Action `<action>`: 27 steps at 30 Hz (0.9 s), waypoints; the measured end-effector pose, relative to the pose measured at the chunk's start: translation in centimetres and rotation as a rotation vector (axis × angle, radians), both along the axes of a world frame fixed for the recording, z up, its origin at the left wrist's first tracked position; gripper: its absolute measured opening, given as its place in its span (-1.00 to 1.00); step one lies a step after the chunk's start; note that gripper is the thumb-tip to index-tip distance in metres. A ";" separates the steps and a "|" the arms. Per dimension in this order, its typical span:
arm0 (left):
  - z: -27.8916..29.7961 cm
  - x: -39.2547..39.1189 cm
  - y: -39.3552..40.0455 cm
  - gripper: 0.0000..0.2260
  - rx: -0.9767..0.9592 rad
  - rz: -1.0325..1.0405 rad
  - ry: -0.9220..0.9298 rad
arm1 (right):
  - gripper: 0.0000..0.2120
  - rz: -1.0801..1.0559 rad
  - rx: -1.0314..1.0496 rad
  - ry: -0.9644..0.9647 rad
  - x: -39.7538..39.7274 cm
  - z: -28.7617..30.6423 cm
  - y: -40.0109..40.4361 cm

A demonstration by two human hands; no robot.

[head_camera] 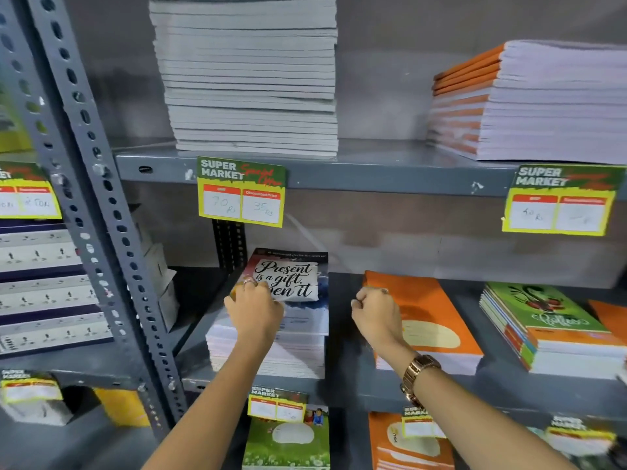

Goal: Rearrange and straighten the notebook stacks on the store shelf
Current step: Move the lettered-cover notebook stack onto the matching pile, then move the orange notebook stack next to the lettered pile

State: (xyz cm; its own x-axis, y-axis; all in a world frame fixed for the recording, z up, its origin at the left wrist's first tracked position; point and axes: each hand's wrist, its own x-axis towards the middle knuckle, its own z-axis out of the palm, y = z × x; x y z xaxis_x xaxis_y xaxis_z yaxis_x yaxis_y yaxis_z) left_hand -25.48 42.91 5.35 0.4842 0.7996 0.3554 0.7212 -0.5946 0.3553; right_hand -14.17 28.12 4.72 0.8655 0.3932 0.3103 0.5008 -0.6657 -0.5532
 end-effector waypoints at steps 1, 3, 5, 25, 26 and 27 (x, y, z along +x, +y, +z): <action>0.1 0.6 -0.8 -0.78 0.005 -0.035 -0.005 | -0.87 -0.003 -0.004 -0.047 0.4 0.2 -0.9; 0.3 1.8 -2.5 -0.75 0.019 -0.098 -0.006 | -0.85 -0.024 -0.023 -0.127 1.5 0.6 -2.9; 0.4 3.4 -4.5 -0.74 0.030 -0.156 0.005 | -0.83 -0.057 -0.051 -0.185 2.9 0.7 -5.3; 0.4 23.4 -32.4 -0.74 -0.145 -0.770 -0.158 | -0.64 -0.555 -0.247 -0.095 19.2 -1.6 -37.7; 0.2 23.9 -33.3 -0.74 -0.184 -0.779 -0.163 | -0.64 -0.581 -0.239 -0.052 19.5 -1.7 -38.7; -0.1 24.9 -34.7 -0.74 -0.222 -0.796 -0.173 | -0.65 -0.612 -0.222 -0.012 20.1 -2.0 -40.4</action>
State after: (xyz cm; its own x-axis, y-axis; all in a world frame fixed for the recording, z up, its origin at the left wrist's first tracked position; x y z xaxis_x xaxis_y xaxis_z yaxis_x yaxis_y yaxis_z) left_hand -0.56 8.18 5.27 0.8861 0.3023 0.3513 0.0409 -0.8060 0.5905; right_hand 5.92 -12.25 2.74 0.9504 -0.1137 0.2895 0.0002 -0.9306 -0.3661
